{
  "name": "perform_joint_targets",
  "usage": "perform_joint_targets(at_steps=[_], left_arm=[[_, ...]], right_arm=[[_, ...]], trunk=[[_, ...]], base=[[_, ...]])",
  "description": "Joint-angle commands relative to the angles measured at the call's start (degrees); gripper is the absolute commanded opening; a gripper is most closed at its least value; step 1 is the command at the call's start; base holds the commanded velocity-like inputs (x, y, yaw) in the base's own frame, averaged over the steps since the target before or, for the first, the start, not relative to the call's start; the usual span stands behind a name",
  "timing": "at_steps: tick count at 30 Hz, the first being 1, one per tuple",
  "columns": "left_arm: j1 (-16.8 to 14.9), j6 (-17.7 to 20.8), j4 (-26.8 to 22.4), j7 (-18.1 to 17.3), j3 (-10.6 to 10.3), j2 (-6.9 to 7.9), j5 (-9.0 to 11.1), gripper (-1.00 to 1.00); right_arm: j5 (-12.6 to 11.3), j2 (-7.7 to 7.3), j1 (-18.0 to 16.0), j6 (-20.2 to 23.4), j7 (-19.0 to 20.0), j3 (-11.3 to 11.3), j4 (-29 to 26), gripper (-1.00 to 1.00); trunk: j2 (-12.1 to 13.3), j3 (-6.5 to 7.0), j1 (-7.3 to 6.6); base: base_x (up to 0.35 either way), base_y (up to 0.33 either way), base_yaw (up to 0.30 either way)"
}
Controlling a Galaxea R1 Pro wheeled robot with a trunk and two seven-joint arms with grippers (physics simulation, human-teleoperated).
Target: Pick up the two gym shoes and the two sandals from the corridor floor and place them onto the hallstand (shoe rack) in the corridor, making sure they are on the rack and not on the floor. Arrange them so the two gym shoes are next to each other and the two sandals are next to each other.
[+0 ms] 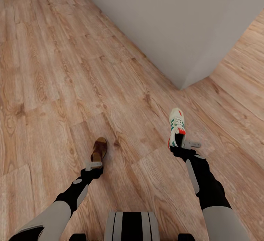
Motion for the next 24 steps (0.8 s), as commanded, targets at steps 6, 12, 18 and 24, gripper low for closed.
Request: perform_joint_targets(at_steps=[6,12,18,24], left_arm=[[0.0,-0.2,0.0,-0.3,0.5,-0.05,-0.6,1.00],[0.0,-0.2,0.0,-0.3,0.5,-0.05,-0.6,1.00],[0.0,-0.2,0.0,-0.3,0.5,-0.05,-0.6,1.00],[0.0,-0.2,0.0,-0.3,0.5,-0.05,-0.6,1.00]], right_arm=[[-0.4,0.03,0.0,0.2,-0.3,0.0,-0.1,-1.00],[-0.4,0.03,0.0,0.3,-0.3,0.0,-0.1,-1.00],[-0.4,0.03,0.0,0.3,-0.3,0.0,-0.1,-1.00],[-0.4,0.03,0.0,0.3,-0.3,0.0,-0.1,-1.00]], trunk=[[0.0,-0.31,-0.01],[0.0,-0.36,-0.01],[-0.1,-1.71,0.12],[-0.1,-1.75,0.12]], base=[[0.000,0.000,0.000],[0.000,0.000,0.000],[0.000,0.000,0.000],[0.000,0.000,0.000]])
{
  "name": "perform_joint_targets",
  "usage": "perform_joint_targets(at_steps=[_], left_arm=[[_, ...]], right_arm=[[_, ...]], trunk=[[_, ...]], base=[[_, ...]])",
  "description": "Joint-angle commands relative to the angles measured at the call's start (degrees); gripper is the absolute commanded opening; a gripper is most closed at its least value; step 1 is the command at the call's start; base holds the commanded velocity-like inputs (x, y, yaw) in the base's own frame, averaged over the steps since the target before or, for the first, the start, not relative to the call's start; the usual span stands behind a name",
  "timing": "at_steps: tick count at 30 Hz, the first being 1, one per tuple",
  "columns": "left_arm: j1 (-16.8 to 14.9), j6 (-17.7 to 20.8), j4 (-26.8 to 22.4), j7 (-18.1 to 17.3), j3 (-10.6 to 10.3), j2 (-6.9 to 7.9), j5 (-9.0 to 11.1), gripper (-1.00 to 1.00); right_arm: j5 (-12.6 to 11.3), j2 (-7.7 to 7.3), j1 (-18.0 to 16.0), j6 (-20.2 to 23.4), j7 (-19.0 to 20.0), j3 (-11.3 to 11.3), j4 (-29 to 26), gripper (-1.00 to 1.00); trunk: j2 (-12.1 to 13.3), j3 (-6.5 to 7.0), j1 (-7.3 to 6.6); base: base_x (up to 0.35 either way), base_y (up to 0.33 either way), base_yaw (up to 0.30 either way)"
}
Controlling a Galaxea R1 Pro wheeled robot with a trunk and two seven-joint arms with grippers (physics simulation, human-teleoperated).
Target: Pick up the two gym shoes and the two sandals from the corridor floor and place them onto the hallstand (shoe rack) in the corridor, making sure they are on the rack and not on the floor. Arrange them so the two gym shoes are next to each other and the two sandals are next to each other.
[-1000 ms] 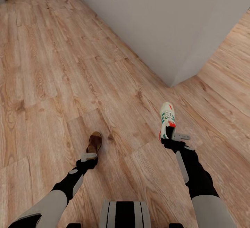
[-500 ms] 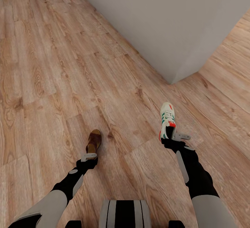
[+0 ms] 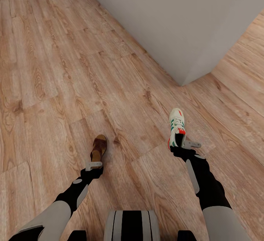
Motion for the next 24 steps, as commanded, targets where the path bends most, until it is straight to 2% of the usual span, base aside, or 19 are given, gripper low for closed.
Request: perform_joint_targets(at_steps=[1,7,8,24], left_arm=[[0.0,-0.2,0.0,-0.3,0.5,-0.05,-0.6,1.00],[0.0,-0.3,0.0,-0.3,0.5,-0.05,-0.6,1.00],[0.0,-0.3,0.0,-0.3,0.5,-0.05,-0.6,-1.00],[-0.1,-0.4,0.0,-0.2,0.5,-0.05,-0.6,-1.00]], right_arm=[[-0.4,0.03,0.0,0.2,-0.3,0.0,-0.1,-1.00],[-0.4,0.03,0.0,0.2,-0.3,0.0,-0.1,-1.00],[-0.4,0.03,0.0,0.2,-0.3,0.0,-0.1,-1.00],[-0.4,0.03,0.0,0.2,-0.3,0.0,-0.1,-1.00]], trunk=[[0.0,-0.03,-0.01],[0.0,-0.03,-0.01],[0.0,-0.03,-0.01],[0.0,-0.03,-0.01]], base=[[0.000,0.000,0.000],[0.000,0.000,0.000],[0.000,0.000,0.000],[0.000,0.000,0.000]])
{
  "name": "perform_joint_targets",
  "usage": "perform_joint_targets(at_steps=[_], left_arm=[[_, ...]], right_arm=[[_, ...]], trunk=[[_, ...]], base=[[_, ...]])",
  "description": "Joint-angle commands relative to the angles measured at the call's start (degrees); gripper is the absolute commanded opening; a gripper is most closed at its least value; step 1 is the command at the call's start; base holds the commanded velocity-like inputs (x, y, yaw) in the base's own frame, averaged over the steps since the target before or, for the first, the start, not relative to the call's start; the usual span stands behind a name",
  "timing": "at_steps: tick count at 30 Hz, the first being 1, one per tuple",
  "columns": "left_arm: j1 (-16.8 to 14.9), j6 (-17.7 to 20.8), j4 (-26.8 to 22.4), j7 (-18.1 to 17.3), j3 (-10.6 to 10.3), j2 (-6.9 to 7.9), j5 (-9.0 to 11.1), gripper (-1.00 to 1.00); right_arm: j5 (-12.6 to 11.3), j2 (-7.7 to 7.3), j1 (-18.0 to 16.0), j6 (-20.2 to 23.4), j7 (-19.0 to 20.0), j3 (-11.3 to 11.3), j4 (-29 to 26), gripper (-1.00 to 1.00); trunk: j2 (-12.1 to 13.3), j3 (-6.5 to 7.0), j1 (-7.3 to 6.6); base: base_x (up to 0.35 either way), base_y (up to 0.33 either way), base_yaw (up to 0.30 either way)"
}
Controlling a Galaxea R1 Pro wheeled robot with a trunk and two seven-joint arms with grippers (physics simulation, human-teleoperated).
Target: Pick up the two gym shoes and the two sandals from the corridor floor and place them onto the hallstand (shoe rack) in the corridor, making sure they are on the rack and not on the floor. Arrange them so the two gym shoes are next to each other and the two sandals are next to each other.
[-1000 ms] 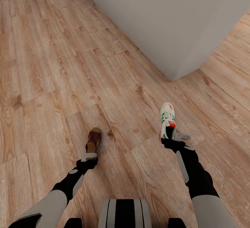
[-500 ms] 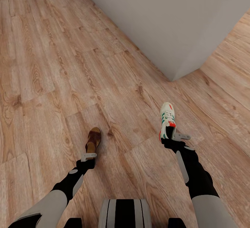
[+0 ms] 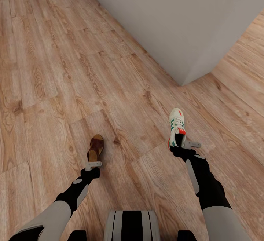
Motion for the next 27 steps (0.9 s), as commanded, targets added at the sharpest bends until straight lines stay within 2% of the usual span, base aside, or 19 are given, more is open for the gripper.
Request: perform_joint_targets(at_steps=[1,10,25,27], left_arm=[[0.0,-0.2,0.0,-0.2,0.5,-0.04,-0.8,-1.00],[0.0,-0.2,0.0,-0.2,0.6,-0.04,-0.8,-1.00],[0.0,-0.1,-0.5,-0.2,0.6,-0.04,-0.8,-1.00],[0.0,0.2,-2.0,-0.1,0.7,0.02,-0.8,-1.00]], right_arm=[[-0.4,0.03,0.0,0.3,-0.3,0.0,-0.1,-1.00],[-0.4,0.03,0.0,0.3,-0.3,0.0,-0.1,-1.00],[-0.5,0.11,0.0,0.2,-0.3,0.0,0.0,-1.00],[-0.5,0.12,0.0,0.1,-0.2,0.0,0.0,-1.00]], trunk=[[0.0,-0.03,0.00],[0.0,-0.03,0.00],[0.2,3.30,-0.39],[0.2,3.74,-0.44]], base=[[0.000,0.000,0.000],[0.000,0.000,0.000],[0.000,0.000,0.000],[0.000,0.000,0.000]])
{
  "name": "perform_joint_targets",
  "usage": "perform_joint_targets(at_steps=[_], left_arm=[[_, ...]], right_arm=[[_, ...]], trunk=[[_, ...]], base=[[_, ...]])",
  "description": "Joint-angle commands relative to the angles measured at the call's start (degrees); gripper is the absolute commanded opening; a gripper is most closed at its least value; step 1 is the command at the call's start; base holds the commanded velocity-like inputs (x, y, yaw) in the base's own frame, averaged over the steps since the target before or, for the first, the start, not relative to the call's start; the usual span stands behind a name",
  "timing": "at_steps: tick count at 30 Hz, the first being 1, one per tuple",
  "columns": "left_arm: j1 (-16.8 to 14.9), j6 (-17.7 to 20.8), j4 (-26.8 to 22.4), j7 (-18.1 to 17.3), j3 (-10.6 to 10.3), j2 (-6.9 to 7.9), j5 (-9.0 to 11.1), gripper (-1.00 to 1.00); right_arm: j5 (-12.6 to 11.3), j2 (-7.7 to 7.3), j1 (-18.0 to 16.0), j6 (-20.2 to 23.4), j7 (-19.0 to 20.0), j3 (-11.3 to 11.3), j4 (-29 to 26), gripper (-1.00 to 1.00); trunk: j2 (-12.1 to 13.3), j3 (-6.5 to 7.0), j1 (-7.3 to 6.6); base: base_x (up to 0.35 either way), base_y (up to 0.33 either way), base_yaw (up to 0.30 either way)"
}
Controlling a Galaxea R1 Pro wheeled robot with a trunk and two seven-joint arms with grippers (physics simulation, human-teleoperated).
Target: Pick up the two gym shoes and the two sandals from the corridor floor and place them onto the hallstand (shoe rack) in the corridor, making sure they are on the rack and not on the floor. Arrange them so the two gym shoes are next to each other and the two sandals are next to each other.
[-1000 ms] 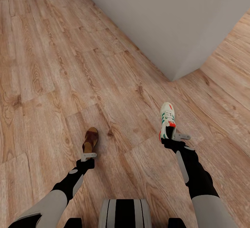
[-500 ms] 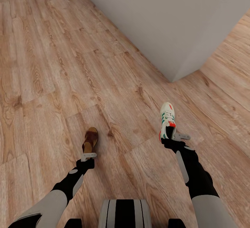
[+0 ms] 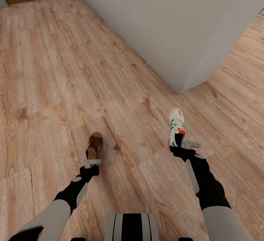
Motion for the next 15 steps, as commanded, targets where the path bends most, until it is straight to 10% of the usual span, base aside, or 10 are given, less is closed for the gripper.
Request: perform_joint_targets(at_steps=[1,10,15], left_arm=[[0.0,0.2,-1.6,-0.3,0.5,-0.09,-0.8,-1.00],[0.0,9.8,-21.3,-0.5,0.1,-2.46,-0.4,-1.00],[0.0,10.6,-22.3,-0.6,0.1,-4.53,-0.4,-1.00]], right_arm=[[-0.4,0.03,0.0,0.2,-0.3,0.0,-0.1,-1.00],[-0.2,0.10,0.0,0.2,-0.4,0.0,-3.5,-1.00],[-0.2,0.12,0.0,0.2,-0.4,0.0,-4.4,-1.00]], trunk=[[0.0,0.19,-0.03],[0.1,2.19,-0.26],[0.2,3.29,-0.39]], base=[[0.000,0.000,0.000],[0.000,0.000,0.000],[0.000,0.000,0.000]])
